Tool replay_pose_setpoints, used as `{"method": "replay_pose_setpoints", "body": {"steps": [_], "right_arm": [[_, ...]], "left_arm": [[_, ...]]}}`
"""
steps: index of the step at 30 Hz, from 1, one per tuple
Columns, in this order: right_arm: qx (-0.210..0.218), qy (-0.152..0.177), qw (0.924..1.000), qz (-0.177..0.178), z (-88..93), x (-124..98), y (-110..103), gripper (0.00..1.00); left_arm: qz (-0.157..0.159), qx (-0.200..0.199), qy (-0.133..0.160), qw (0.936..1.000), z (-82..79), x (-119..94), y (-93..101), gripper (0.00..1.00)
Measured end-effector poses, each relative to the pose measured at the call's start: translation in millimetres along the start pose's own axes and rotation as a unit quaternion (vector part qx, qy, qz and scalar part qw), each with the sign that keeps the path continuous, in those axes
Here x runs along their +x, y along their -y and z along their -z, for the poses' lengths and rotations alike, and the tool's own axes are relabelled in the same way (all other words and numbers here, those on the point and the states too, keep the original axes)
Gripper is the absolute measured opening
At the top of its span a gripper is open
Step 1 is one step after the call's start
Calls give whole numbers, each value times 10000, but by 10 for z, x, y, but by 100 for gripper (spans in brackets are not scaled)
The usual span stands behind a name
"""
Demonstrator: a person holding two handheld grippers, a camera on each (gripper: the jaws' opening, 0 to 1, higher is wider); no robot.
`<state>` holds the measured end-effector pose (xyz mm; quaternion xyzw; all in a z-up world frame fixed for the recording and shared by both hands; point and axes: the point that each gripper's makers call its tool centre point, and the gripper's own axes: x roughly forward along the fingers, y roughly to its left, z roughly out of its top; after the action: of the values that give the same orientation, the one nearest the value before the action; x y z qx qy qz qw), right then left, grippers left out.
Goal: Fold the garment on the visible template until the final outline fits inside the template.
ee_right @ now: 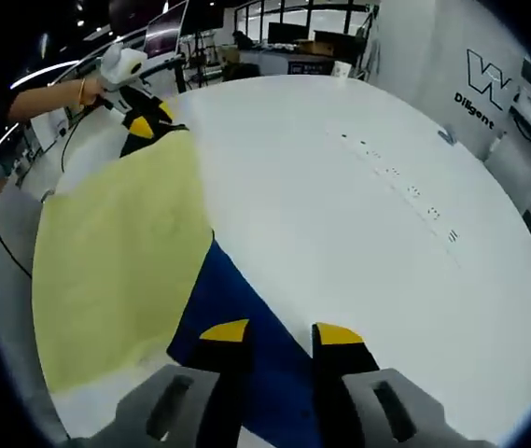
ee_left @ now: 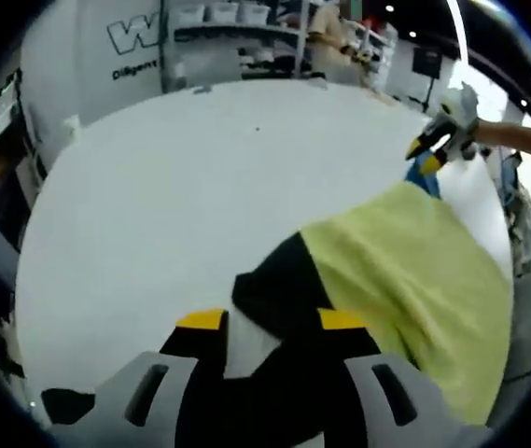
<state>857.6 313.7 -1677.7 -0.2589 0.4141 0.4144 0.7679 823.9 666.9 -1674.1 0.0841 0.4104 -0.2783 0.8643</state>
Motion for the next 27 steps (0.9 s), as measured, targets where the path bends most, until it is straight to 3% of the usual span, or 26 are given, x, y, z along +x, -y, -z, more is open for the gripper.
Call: {"method": "replay_pose_setpoints", "body": {"steps": [7,10,12,18,27], "right_arm": [[35,4,9998,-177,66,13,-63,9],[-41,124,9998,-160,58,9,-97,0],[-121,121,9996,-210,67,17,-150,0],[-549,-48,9983,-168,93,-107,-135,0],[-342,199,9991,170,28,-351,16,0]], "left_arm": [[-61,-117,42,9999,42,-5,22,26],[-16,-172,19,9998,42,-10,66,11],[66,-212,-47,9997,62,-17,127,3],[78,-24,110,9999,-13,-133,105,0],[-121,303,520,9981,-207,-397,-167,0]]}}
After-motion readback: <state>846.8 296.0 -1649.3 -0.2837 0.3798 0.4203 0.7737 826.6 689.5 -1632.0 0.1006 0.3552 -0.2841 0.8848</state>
